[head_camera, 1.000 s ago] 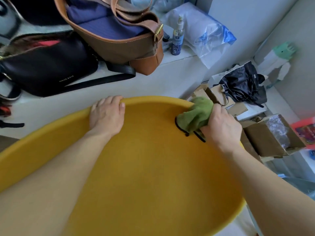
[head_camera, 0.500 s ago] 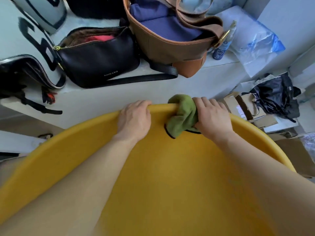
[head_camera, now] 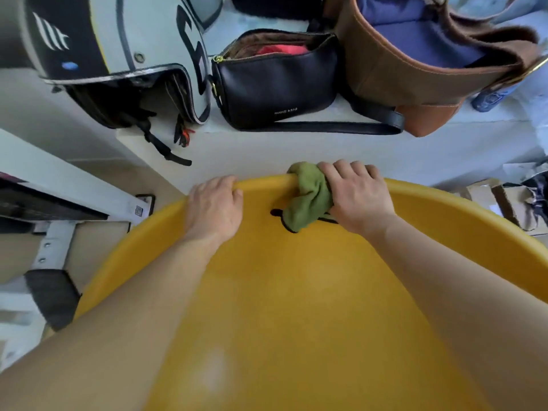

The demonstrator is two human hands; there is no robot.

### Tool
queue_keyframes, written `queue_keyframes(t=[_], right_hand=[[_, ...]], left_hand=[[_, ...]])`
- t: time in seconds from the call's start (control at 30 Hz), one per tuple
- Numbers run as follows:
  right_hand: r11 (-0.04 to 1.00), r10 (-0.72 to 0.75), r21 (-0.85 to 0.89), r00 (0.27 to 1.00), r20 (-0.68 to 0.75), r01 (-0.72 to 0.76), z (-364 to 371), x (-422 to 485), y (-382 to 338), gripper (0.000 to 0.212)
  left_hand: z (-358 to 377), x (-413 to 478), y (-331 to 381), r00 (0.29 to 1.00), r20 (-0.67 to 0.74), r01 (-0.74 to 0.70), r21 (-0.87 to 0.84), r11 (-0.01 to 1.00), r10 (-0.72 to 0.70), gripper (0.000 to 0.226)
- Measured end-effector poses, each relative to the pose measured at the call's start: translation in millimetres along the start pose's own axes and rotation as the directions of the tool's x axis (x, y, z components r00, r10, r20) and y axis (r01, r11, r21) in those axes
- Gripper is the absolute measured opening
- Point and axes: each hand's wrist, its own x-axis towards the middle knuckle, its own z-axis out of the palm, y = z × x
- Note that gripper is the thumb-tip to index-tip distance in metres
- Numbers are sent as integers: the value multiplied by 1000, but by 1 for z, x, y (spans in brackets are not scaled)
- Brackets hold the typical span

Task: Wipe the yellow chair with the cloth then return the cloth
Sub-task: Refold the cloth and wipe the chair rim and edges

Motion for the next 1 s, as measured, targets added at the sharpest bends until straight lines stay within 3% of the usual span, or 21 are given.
queue_keyframes(t=[0.1, 0.2, 0.27, 0.43, 0.5, 0.57, 0.67, 0.73, 0.8, 0.9, 1.0], right_hand=[[992, 119, -50, 992, 34, -117, -1, -16, 21, 60], [978, 190, -108, 977, 100, -179, -5, -6, -6, 69], [988, 114, -114, 985, 130, -99, -9, 13, -47, 75], [967, -249, -27, 960, 129, 254, -3, 54, -185, 71], [948, -313, -23, 943, 111, 317, 1, 59, -200, 68], [943, -328, -32, 942, 73, 331, 2, 58, -174, 66], [962, -266, -42, 958, 105, 271, -3, 54, -142, 66], [982, -168, -58, 975, 147, 178, -9, 52, -152, 68], [981, -172, -66, 971, 166, 185, -11, 51, -189, 75], [920, -379, -25, 906, 189, 390, -9, 50, -274, 79], [772, -627, 22, 755, 190, 636, 0, 25, -358, 62]], left_hand=[[-2, -21, -62, 953, -60, 299, 48, 953, -296, 53], [-1, -33, -78, 952, -70, 298, -17, 955, -298, 48], [-4, -31, -76, 951, -82, 292, -80, 953, -298, 46], [-13, -38, -99, 971, -58, 215, -214, 953, -232, 47], [-15, -51, -123, 976, -70, 182, -248, 951, -205, 47], [-9, -66, -152, 954, -84, 262, -228, 938, -287, 42], [2, -108, -202, 855, -31, 483, -317, 816, -518, 46], [11, -132, -215, 833, -8, 499, -420, 758, -553, 46], [17, -143, -215, 846, -18, 451, -508, 733, -533, 42], [17, -143, -213, 814, -3, 419, -689, 591, -581, 35], [19, -149, -222, 772, 44, 324, -886, 332, -634, 42]])
